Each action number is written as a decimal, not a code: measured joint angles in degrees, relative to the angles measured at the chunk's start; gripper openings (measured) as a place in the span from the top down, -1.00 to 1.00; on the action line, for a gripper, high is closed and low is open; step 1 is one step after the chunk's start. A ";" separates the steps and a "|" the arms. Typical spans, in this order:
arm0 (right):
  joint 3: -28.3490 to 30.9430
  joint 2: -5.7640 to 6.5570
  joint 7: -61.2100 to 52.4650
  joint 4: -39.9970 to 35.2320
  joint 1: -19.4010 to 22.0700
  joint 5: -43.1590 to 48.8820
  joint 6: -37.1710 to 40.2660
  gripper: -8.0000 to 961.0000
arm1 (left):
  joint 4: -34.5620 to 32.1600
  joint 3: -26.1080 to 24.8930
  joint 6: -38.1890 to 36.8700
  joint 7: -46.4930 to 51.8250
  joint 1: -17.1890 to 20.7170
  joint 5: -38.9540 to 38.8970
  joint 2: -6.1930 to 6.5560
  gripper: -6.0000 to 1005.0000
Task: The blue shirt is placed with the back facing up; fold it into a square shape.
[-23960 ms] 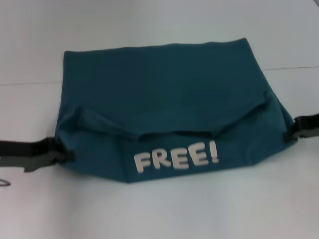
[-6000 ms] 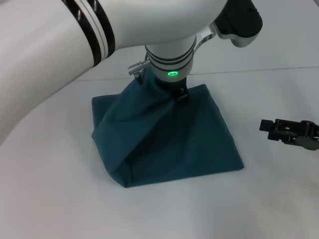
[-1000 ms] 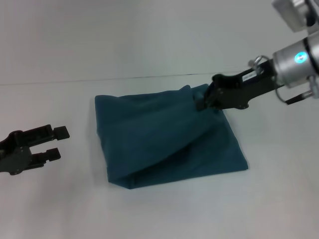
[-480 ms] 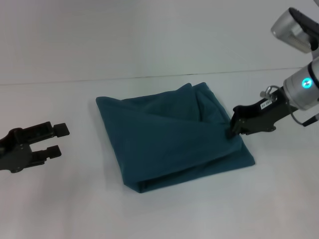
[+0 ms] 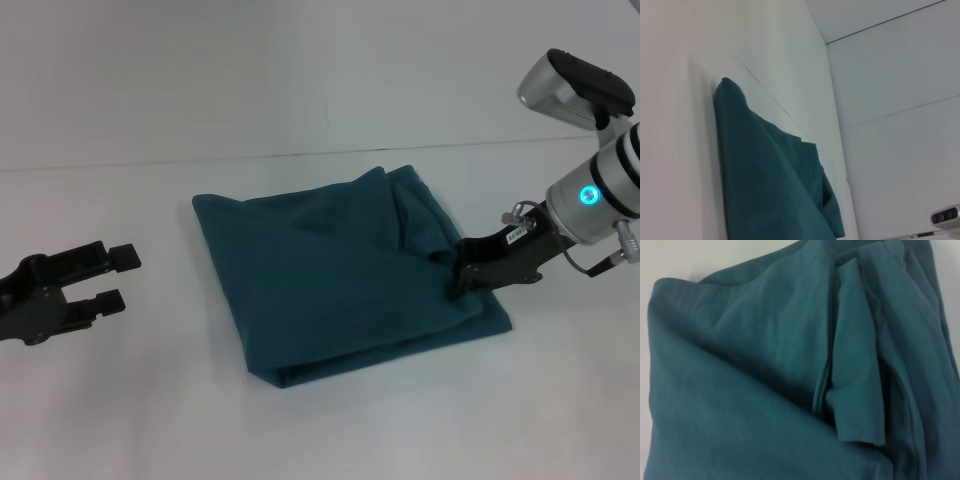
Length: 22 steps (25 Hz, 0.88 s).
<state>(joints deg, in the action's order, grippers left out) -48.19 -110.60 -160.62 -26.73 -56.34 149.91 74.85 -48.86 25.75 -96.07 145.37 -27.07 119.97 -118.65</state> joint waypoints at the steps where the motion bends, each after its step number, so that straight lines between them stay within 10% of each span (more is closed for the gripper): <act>1: -0.19 -0.17 0.00 0.01 0.00 0.01 -0.30 0.95 | 0.00 0.00 0.01 -0.01 0.00 -0.14 0.00 -0.68; 13: -5.20 -1.99 -2.46 -0.38 -1.17 4.21 -4.36 0.52 | 0.08 0.00 0.22 -0.35 0.27 -0.36 -0.07 -0.68; 22: -1.60 0.70 -3.11 -8.70 1.20 3.99 1.06 0.15 | 0.09 0.00 0.37 -0.40 0.43 -0.47 -0.09 -0.68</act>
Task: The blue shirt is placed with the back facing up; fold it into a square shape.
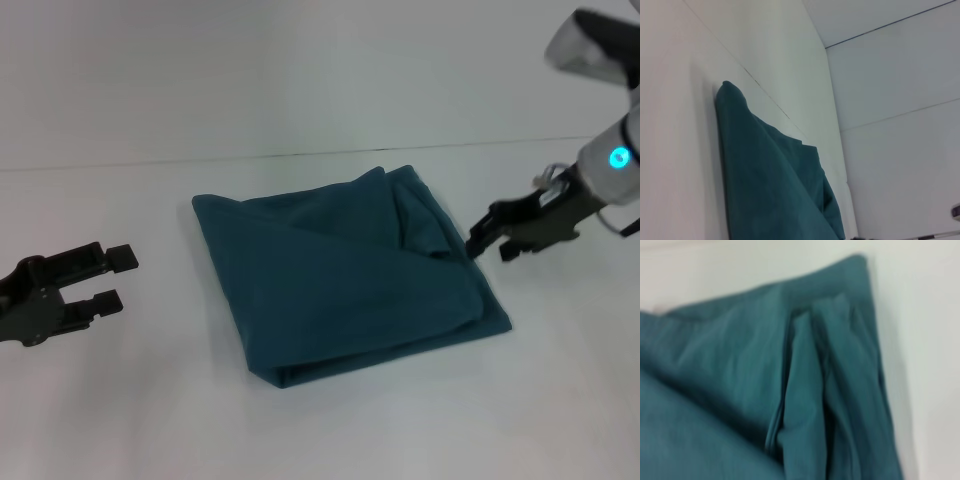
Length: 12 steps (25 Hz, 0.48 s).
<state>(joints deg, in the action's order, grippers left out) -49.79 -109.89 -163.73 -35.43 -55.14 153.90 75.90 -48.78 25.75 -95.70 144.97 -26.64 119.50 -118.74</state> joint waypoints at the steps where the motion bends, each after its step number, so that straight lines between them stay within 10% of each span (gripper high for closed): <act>1: 0.93 0.18 -0.01 -0.77 0.20 -0.02 0.20 0.11 | 0.00 0.00 0.01 0.03 0.00 -0.01 0.00 -0.68; 12: 3.67 -2.37 3.64 1.05 -3.41 -3.94 -8.14 -0.04 | 0.28 0.00 0.54 0.20 -0.44 -1.03 0.00 -0.69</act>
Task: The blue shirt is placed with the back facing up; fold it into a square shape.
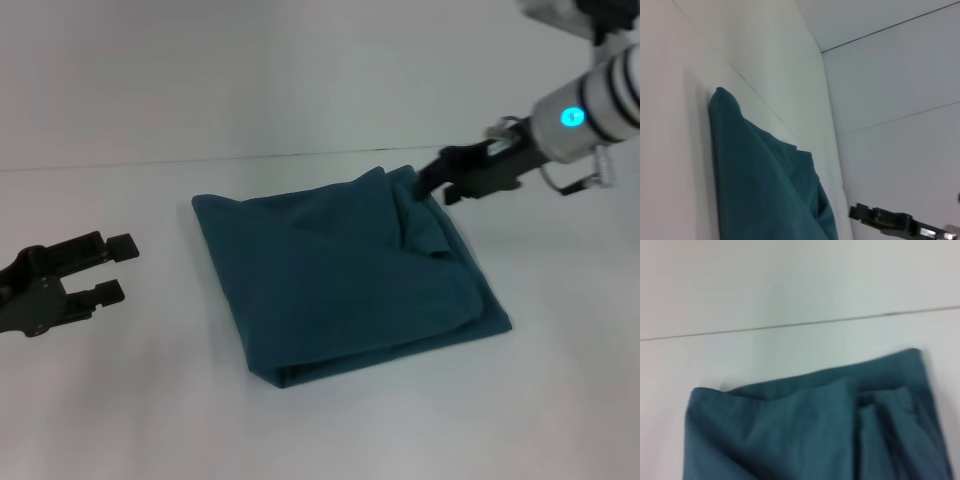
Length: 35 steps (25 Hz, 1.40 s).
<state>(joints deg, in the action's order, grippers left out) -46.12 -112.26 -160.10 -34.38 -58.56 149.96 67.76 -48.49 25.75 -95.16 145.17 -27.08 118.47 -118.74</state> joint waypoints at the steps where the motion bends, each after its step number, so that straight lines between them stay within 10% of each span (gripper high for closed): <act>1: -0.31 -0.64 0.17 0.59 -0.38 0.00 -1.54 -0.04 | 0.20 0.00 0.10 -0.03 0.00 -0.17 0.00 -0.69; 11: -2.60 -4.89 -0.30 5.58 -1.49 -0.05 -14.96 -0.04 | 1.10 0.00 1.25 -0.38 0.01 -0.39 0.00 -0.68; 35: -2.80 -5.77 -0.08 12.86 -3.02 0.27 -21.03 -0.02 | 2.71 0.11 2.68 -1.23 -0.14 -0.34 0.13 -0.68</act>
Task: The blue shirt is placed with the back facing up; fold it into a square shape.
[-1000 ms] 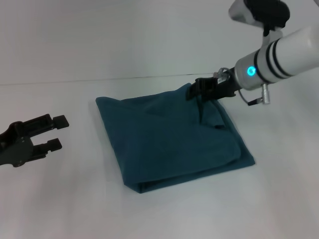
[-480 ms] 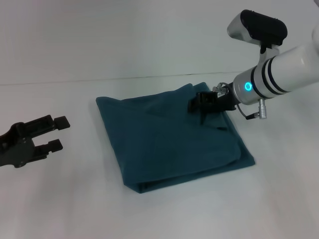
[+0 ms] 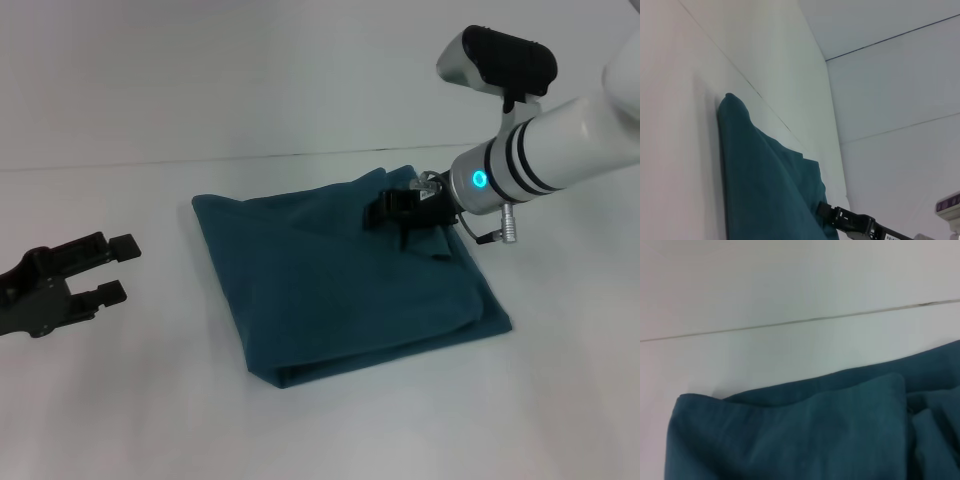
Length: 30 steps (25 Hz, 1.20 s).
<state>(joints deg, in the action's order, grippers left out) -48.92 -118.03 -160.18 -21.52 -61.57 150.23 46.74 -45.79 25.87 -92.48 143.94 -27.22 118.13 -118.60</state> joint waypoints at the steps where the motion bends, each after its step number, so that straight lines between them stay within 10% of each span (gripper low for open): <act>1: -0.15 0.00 -0.17 0.09 -0.08 0.05 -0.01 -0.02 | 0.00 -0.01 0.03 -0.02 -0.01 0.00 0.01 -0.68; 14: -1.40 0.07 -0.65 0.28 -0.32 -0.17 0.83 -0.01 | 0.00 0.09 0.52 -0.07 -0.20 0.00 -0.07 -0.68; 25: -0.88 0.29 -0.99 -1.65 0.09 -0.22 2.52 0.92 | -0.01 -0.03 0.41 -0.07 -0.20 0.00 -0.04 -0.68; 30: -0.72 0.84 -1.16 -3.08 0.58 -1.08 4.80 0.94 | -0.01 -0.03 0.39 -0.07 -0.18 0.00 -0.05 -0.68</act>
<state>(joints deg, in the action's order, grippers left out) -49.64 -117.18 -161.33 -24.60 -61.00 149.15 51.54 -45.79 25.84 -92.09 143.87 -27.40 118.13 -118.65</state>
